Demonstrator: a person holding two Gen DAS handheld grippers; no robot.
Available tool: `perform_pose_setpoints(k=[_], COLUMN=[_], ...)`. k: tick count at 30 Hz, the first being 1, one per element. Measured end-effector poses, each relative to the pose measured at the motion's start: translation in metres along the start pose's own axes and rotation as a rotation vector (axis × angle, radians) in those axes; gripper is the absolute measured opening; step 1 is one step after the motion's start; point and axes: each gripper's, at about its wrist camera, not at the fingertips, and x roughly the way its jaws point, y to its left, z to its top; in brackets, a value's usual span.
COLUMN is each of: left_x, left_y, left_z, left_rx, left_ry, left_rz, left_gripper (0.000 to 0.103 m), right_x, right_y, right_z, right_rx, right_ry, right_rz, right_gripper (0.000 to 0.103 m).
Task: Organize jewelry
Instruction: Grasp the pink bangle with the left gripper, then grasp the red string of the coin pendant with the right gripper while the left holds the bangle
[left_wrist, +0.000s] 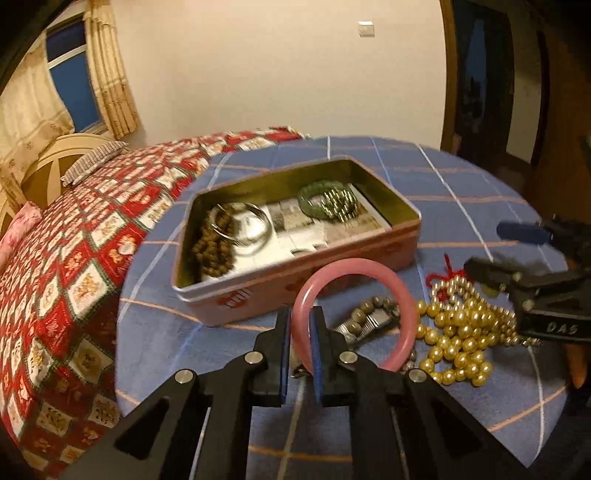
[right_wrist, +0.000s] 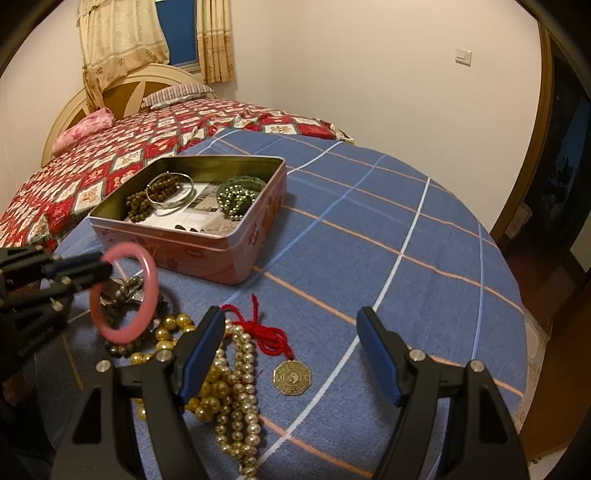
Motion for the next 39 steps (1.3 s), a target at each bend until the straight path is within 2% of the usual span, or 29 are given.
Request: perform_pose_setpoints(k=[4,8,13,16,18,20,29,33,39], left_x=[-0.02,-0.027,-0.026,-0.027,-0.026,-0.026,-0.022,-0.023,-0.022], left_y=[0.006,0.014,0.023,0.025,0.025,0.025,0.026,0.026,0.031], left_z=[0.004,-0.002,-0.009,-0.009,-0.009,-0.01,-0.012,-0.012,-0.012], left_rx=[0.006,-0.008,-0.047,-0.055,-0.062,-0.065,-0.077,-0.079,-0.091], left_ry=[-0.053,-0.058,-0.05,-0.055,-0.056,-0.056,-0.047,-0.046,-0.045], left_rz=[0.063,0.103,0.09,0.079,0.071,0.066,0.048,0.047,0.048], left_gripper=[0.009,0.009,0.009,0.009,0.009,0.009,0.009,0.009,0.009], right_x=[-0.003,-0.007,-0.009,-0.009,-0.006,-0.004,0.013,0.02,0.009], right_y=[-0.001,-0.002,0.001,0.004,0.005,0.003,0.012,0.012,-0.001], right_z=[-0.001,-0.003,-0.007,-0.011,-0.013,-0.012,-0.006,-0.004,-0.003], right_rx=[0.008,0.01,-0.001,-0.015,-0.016,-0.008,-0.058,-0.045,0.022], right_ry=[-0.006,-0.014,-0.001,0.014,0.032,0.043,0.113,0.14,0.1], right_rz=[0.003,0.007,0.014,0.027,0.03,0.038,0.042,0.078,0.111], right_gripper=[0.076,0.076,0.074,0.066,0.054,0.048,0.04,0.035,0.035])
